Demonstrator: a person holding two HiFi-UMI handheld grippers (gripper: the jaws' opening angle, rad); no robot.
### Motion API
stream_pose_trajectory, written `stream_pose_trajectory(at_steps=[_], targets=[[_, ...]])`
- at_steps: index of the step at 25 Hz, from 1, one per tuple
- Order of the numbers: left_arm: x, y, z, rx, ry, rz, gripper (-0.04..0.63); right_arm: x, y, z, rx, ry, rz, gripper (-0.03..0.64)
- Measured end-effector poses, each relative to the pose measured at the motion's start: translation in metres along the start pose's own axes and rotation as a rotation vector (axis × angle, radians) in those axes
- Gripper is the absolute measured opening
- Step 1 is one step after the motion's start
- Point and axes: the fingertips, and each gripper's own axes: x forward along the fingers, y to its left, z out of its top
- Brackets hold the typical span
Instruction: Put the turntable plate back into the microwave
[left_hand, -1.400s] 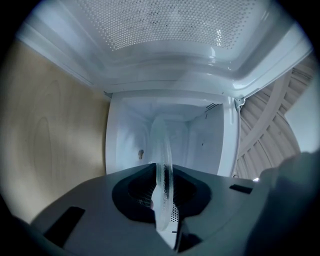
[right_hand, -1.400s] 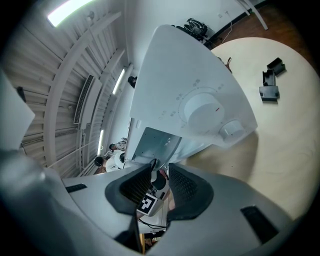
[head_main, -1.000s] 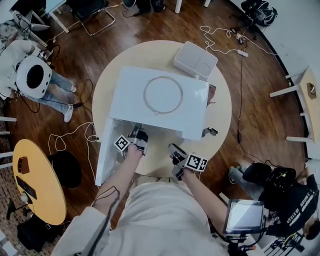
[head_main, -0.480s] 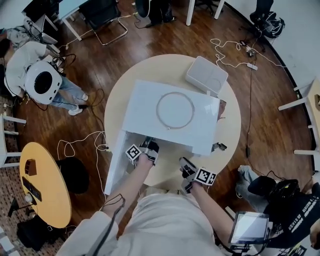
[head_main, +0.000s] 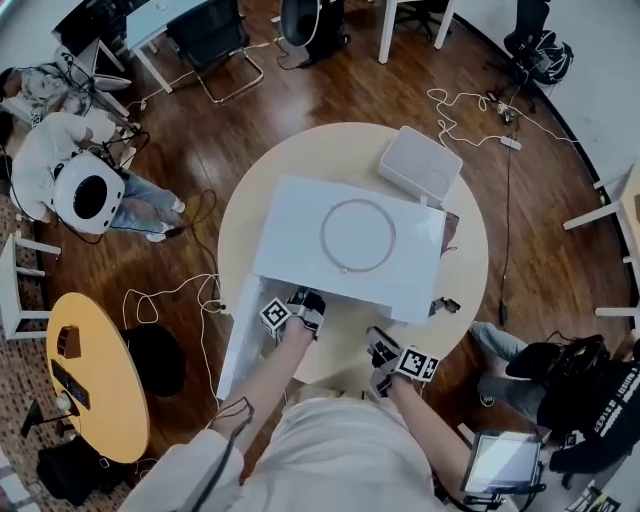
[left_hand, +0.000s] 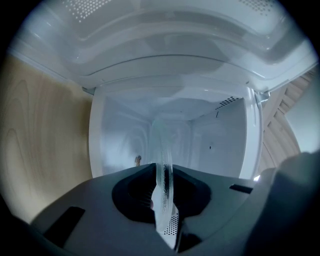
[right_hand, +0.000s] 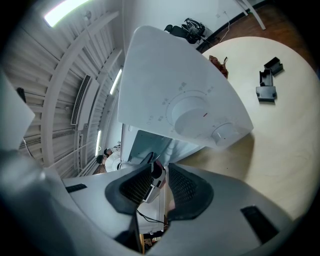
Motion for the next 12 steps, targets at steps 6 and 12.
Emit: stream_pose_trajectory(at_steps=[6, 12], targets=[[0.004, -0.011, -0.004, 0.003, 0.008, -0.003, 0.040, -0.003, -0.001, -0.002, 0.003, -0.001, -0.002, 0.091], [0.010, -0.010, -0.003, 0.022, 0.010, -0.004, 0.040, -0.004, -0.006, -0.003, 0.021, -0.005, -0.002, 0.091]])
